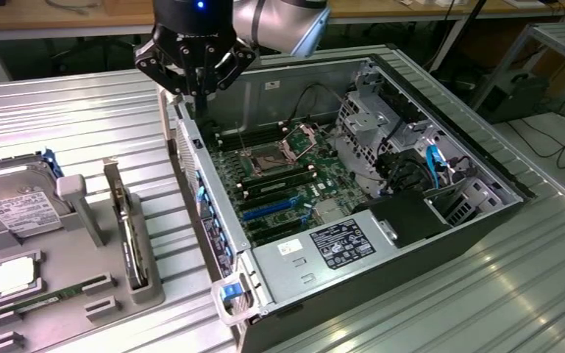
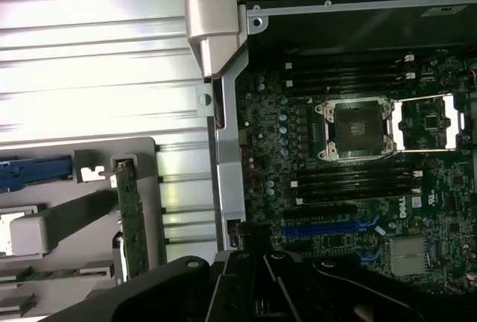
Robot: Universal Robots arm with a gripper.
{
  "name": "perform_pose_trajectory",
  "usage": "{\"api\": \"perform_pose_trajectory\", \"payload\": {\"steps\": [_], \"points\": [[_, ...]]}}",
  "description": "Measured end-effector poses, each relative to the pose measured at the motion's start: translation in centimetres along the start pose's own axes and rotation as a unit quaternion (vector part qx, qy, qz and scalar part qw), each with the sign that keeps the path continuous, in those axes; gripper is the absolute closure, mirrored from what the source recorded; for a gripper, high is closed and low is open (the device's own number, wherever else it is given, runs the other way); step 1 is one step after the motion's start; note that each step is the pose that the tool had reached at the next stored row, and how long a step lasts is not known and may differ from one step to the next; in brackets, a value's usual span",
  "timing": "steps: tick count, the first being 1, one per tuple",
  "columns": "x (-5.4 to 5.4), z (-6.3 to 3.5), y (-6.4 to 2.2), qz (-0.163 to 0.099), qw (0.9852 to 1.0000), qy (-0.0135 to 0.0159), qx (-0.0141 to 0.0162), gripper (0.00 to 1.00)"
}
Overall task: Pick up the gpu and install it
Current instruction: 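Reach for the gpu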
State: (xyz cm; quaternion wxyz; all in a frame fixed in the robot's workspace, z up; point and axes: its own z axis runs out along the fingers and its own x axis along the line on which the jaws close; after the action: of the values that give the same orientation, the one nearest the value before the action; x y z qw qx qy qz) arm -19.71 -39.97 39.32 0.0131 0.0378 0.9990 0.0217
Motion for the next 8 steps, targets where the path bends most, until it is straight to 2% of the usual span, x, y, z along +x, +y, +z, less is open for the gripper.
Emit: {"api": "perform_pose_trajectory", "payload": {"steps": [8], "points": [[1.4, -0.04, -0.15, 0.000, 1.0000, 0.0000, 0.0000, 0.89]]}}
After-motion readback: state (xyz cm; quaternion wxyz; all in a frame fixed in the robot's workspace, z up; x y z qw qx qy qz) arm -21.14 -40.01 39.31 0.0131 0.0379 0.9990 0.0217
